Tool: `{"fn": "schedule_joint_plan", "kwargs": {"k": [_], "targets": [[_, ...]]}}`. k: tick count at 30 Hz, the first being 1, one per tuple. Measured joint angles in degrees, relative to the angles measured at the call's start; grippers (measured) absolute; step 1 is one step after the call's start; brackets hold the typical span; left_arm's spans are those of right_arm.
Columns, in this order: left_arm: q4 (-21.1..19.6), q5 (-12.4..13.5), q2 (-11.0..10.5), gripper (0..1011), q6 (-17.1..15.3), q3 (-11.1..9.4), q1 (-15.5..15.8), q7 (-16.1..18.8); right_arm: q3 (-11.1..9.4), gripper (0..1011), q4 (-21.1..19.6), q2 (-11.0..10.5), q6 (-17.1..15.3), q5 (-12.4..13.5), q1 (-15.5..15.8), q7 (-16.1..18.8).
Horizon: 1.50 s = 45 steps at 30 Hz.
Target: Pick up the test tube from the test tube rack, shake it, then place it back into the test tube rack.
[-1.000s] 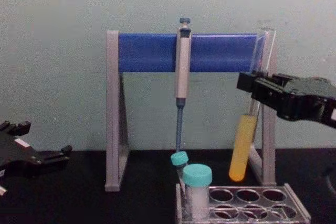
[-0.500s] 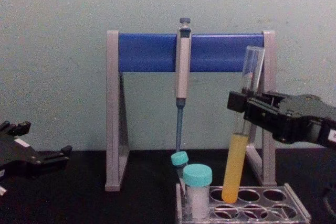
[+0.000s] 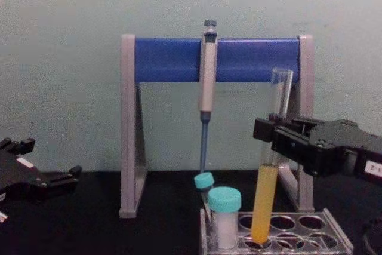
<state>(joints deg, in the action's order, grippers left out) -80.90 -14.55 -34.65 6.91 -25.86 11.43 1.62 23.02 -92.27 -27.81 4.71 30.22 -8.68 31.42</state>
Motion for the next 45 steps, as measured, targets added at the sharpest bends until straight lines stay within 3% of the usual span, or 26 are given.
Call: {"fn": "schedule_joint_plan", "kwargs": {"k": [45], "targets": [[0.0, 0.0, 0.0, 1001, 0.0, 0.0, 0.0, 0.0, 2.17, 234, 7.02, 3.07, -0.83, -2.39, -1.95, -1.15]]}}
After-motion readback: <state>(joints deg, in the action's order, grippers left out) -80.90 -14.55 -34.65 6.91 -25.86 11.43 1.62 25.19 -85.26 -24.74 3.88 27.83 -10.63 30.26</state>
